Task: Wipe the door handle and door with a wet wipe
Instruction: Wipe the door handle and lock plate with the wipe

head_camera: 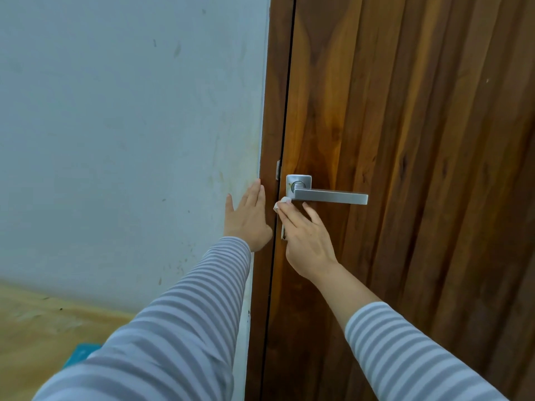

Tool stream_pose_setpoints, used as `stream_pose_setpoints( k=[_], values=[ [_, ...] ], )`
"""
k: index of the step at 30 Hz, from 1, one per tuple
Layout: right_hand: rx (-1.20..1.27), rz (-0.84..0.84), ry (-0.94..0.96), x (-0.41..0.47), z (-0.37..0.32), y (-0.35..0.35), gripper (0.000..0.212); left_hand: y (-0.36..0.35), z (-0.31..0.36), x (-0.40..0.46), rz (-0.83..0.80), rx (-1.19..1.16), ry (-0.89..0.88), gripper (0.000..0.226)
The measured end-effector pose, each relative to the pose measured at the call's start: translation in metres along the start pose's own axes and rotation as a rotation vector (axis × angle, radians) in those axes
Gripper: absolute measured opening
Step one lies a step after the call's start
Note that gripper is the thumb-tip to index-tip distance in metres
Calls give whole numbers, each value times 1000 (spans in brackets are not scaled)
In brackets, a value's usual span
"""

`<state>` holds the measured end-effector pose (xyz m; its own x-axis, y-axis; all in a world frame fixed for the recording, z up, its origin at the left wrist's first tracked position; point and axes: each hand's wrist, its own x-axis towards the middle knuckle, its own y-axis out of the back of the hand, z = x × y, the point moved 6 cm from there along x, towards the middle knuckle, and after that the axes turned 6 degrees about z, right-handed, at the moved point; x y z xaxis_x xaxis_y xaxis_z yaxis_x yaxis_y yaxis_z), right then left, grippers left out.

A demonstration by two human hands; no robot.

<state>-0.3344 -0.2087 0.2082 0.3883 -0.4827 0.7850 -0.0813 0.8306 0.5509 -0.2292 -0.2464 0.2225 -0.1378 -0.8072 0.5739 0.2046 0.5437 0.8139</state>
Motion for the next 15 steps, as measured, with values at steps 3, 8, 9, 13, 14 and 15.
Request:
stream_pose_setpoints(
  k=[3, 8, 9, 13, 14, 15],
  values=[
    [-19, 71, 59, 7, -5, 17, 60, 1, -1, 1, -13, 16, 4, 85],
    [-137, 81, 34, 28, -3, 29, 58, -8, 0, -1, -84, -13, -19, 88],
    [-152, 72, 5, 36, -3, 30, 57, -11, -1, -1, -108, -14, -21, 88],
    [-242, -39, -91, 62, 0, 27, 49, -14, -3, 1, -172, 13, -33, 91],
    [-284, -72, -86, 64, 1, 25, 46, -14, -3, 1, -176, 20, -36, 91],
    [-331, -98, -67, 64, 1, 24, 44, -14, -3, 1, -176, 27, -39, 91]
  ],
)
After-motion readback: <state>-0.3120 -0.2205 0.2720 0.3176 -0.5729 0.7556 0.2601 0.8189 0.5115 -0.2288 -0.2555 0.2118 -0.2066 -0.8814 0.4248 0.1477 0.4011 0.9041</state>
